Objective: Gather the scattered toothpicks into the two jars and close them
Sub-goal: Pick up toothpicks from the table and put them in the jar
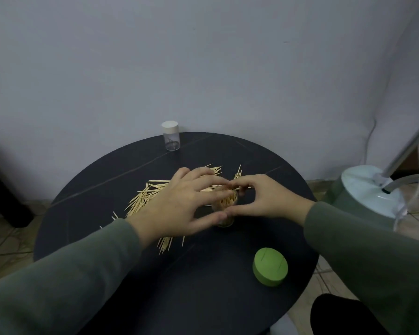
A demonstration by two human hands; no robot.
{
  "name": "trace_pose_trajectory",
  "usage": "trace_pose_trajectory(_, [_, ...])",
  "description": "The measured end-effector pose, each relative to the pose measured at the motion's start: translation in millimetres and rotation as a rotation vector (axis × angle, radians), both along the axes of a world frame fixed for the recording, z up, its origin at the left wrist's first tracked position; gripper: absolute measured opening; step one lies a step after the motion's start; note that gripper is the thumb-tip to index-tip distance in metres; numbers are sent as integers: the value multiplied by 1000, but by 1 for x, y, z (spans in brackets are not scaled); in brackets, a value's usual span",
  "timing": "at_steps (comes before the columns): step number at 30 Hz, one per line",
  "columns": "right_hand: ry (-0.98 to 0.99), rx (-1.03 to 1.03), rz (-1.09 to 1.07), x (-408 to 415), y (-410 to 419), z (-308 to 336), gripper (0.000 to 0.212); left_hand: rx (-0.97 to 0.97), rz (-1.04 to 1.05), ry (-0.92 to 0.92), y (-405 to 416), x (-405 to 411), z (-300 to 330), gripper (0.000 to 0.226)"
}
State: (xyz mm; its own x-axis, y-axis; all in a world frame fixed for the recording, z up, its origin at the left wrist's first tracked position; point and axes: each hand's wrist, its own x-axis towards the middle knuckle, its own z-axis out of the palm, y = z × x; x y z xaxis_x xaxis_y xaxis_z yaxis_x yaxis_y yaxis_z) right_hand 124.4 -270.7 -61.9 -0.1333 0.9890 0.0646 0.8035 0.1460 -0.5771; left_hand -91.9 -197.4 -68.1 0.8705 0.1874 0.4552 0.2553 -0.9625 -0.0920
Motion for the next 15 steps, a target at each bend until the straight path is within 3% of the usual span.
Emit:
trace_pose_trajectory(4, [0,-5,0,0,0,1,64,-84,37,85,0,-1,-5,55])
trace_pose_trajectory(8, [-20,-24,10,-2,1,4,61,-98,124,8,1,-5,-2,53])
trace_pose_trajectory(15, [-126,-27,8,-3,-1,9,84,-93,78,65,4,-11,0,54])
